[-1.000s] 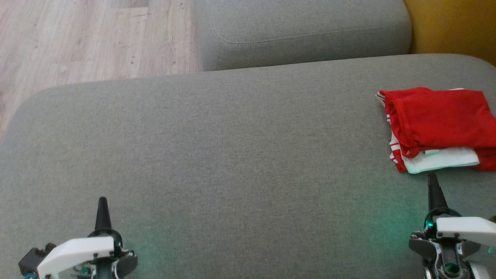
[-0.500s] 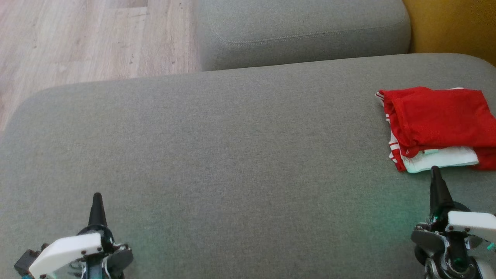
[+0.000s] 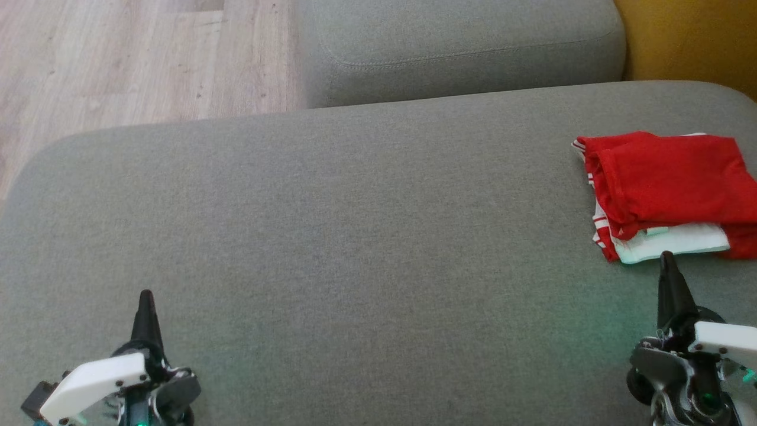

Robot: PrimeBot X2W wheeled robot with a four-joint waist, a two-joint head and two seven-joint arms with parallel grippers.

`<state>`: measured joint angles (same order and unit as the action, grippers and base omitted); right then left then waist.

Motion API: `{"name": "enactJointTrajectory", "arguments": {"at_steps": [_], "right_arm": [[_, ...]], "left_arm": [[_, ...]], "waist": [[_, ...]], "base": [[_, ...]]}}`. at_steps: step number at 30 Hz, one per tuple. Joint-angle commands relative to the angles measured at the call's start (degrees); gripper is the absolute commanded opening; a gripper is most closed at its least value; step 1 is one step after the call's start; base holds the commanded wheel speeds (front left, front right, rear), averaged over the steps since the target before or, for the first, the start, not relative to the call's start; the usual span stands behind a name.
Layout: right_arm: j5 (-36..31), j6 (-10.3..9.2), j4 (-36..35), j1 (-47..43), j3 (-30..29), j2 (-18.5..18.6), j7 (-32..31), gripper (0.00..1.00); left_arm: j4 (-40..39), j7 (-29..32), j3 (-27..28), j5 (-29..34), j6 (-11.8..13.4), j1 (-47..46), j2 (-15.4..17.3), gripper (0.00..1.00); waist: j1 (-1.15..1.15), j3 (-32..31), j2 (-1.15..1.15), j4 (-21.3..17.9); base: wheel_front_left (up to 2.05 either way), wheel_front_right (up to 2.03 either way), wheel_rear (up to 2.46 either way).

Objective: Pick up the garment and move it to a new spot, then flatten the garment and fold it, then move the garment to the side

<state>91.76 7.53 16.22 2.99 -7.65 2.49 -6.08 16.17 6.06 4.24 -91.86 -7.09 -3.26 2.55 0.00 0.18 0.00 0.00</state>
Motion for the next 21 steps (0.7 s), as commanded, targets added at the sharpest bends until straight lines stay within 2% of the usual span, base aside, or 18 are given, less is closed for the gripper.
{"name": "enactJointTrajectory", "arguments": {"at_steps": [1, 21], "right_arm": [[0.4, -0.04, -2.2, 3.2, 1.1, 0.4, -0.4, 0.0], [0.4, -0.04, -2.2, 3.2, 1.1, 0.4, -0.4, 0.0]], "left_arm": [[-2.1, 0.4, 2.3, -0.3, -0.4, -2.9, 0.3, 0.0], [-2.1, 0.4, 2.3, -0.3, -0.4, -2.9, 0.3, 0.0]], "waist": [[0.0, 0.0, 0.0, 0.0], [0.0, 0.0, 0.0, 0.0]], "base": [[0.0, 0.0, 0.0], [0.0, 0.0, 0.0]]}}
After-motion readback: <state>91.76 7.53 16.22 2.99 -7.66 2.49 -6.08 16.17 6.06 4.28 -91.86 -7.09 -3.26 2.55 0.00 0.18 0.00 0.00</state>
